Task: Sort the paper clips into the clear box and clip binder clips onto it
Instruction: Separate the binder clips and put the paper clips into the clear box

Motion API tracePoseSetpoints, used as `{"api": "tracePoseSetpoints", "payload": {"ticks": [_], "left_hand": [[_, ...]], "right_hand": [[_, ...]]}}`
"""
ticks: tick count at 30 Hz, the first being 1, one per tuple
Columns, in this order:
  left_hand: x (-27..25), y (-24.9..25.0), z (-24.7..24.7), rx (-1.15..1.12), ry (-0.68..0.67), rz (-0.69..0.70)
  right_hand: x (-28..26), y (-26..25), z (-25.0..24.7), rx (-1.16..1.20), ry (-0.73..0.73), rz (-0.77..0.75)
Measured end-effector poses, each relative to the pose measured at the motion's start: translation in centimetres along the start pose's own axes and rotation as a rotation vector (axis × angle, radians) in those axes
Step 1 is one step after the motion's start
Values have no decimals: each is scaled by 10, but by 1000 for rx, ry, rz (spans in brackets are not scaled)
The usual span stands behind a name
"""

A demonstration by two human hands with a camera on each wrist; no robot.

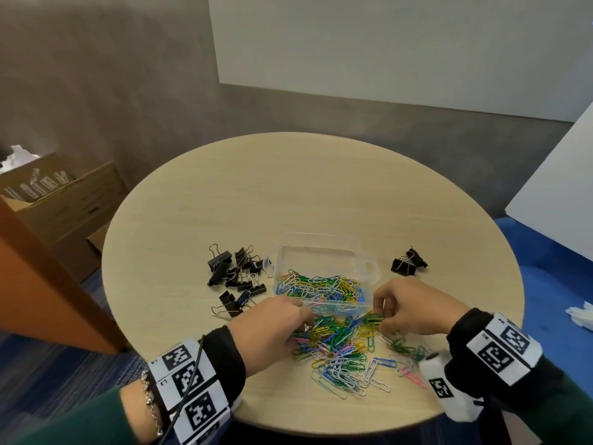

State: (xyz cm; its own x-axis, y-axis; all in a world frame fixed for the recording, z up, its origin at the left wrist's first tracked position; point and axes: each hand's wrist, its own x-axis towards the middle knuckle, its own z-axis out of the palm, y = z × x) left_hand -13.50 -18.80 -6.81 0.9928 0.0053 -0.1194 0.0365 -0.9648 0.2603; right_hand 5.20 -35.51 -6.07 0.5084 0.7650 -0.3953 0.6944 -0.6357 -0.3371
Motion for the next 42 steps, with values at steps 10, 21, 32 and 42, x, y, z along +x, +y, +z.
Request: {"api": "tracePoseSetpoints", "payload": {"ticks": [10, 21, 32, 42], "left_hand": [[-2, -8, -6, -57, 59, 12], [14, -18, -45, -195, 257, 7], [21, -21, -32, -152, 233, -29], [8, 10, -25, -35, 73, 28]], "right_hand": [[-15, 2, -38, 149, -105, -32], [1, -21, -27, 293, 292, -227], [-34, -36, -18, 112, 195, -366], [-29, -58, 36, -336, 73, -319]]}}
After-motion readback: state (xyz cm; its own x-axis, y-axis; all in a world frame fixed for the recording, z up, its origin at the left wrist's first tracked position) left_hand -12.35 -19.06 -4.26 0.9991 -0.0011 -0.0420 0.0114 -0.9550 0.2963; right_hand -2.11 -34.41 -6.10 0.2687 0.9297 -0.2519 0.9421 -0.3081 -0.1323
